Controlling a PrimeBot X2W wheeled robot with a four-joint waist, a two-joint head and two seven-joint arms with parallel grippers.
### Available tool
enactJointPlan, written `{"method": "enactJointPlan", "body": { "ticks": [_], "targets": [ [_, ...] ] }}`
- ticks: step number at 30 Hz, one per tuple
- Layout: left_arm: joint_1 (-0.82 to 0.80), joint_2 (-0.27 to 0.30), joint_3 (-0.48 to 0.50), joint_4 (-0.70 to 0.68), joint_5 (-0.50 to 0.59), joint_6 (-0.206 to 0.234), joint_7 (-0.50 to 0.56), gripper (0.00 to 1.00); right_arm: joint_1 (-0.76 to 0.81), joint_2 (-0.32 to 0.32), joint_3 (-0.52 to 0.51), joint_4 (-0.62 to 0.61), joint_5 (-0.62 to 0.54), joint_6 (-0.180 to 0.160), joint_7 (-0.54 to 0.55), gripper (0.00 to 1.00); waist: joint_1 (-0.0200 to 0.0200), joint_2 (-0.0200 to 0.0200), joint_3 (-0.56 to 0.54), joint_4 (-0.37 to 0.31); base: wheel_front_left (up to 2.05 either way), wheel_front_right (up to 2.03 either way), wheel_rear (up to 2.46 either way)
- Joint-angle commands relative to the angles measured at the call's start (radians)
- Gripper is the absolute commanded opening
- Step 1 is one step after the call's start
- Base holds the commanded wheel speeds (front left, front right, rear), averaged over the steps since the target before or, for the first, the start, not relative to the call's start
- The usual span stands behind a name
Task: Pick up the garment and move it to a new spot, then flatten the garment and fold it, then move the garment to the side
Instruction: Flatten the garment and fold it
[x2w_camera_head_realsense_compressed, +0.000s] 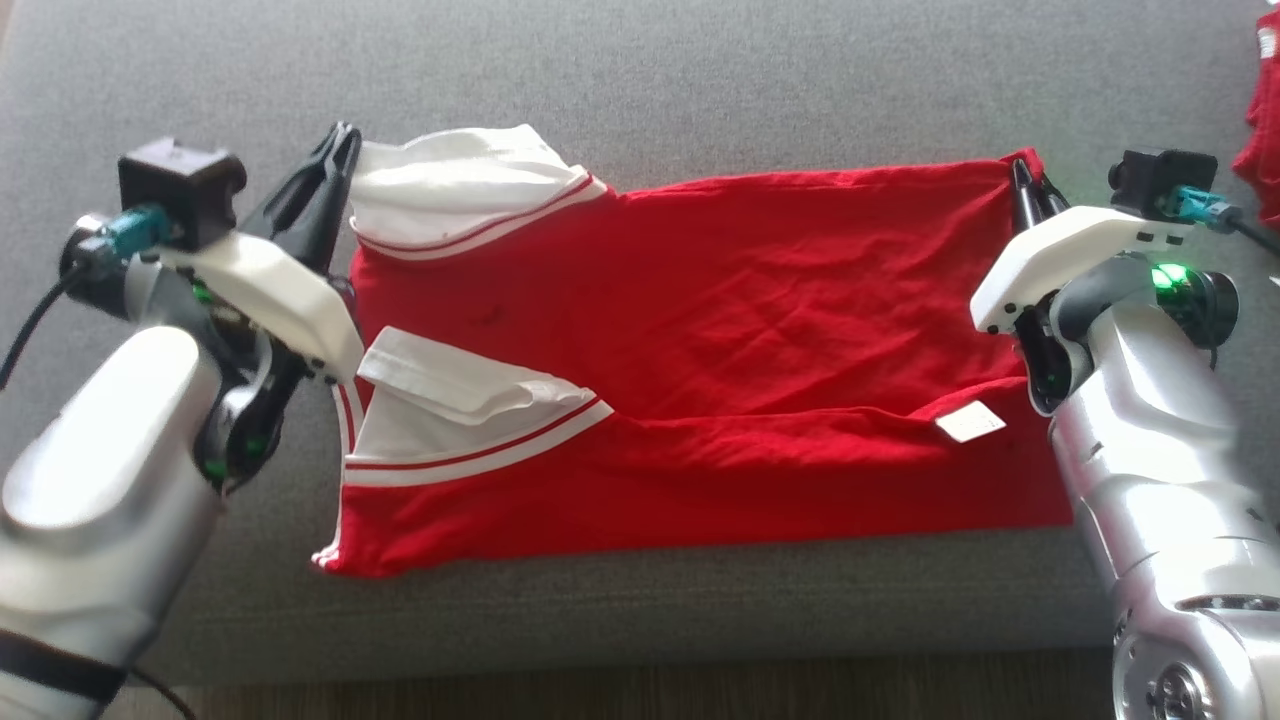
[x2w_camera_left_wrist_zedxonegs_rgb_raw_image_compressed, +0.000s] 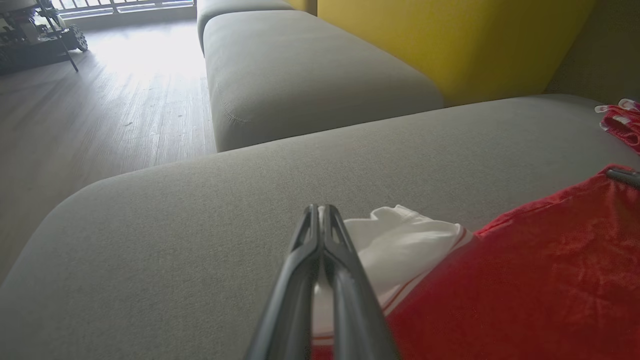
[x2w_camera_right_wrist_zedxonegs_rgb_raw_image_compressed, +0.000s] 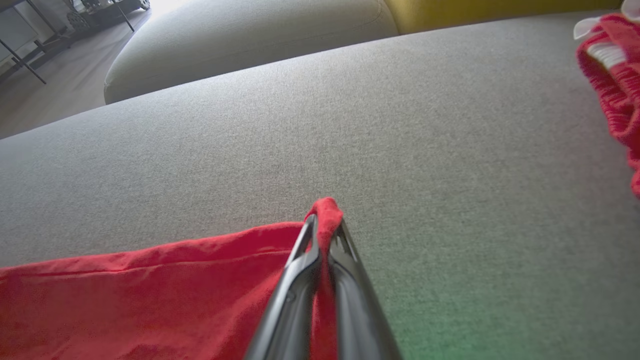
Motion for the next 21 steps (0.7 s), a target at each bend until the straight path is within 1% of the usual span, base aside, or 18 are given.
{"method": "enactJointPlan", "body": {
  "ticks": [1, 5, 8, 13, 21],
  "targets": [
    [-0.009, 0.052, 0.039, -0.03, -0.009, 0.009, -0.002, 0.0, -0.023, 0.011, 0.027, -0.021, -0.009, 0.0, -0.021, 0.0, 0.0, 0.0, -0.011, 0.0, 0.0, 0.0, 0.0],
    [0.021, 0.06, 0.043, -0.039, -0.022, 0.017, -0.009, 0.0, 0.005, 0.011, 0.053, -0.033, -0.001, 0.0, -0.05, 0.0, 0.0, 0.0, -0.038, -0.001, 0.0, 0.0, 0.0],
    [0.059, 0.075, 0.05, -0.051, -0.037, 0.027, -0.015, 0.0, 0.045, 0.011, 0.067, -0.071, 0.018, 0.0, -0.061, 0.0, 0.0, 0.0, -0.066, -0.003, 0.0, 0.0, 0.0],
    [0.114, 0.093, 0.055, -0.077, -0.061, 0.038, -0.016, 0.0, 0.105, 0.011, 0.09, -0.115, 0.037, 0.0, -0.064, 0.0, 0.0, 0.0, -0.094, -0.008, 0.0, 0.0, 0.0],
    [0.193, 0.129, 0.047, -0.126, -0.076, 0.056, -0.004, 0.0, 0.18, 0.006, 0.119, -0.149, 0.031, 0.0, -0.054, 0.0, 0.0, 0.0, -0.131, -0.015, 0.0, 0.0, 0.0]
  ]
}}
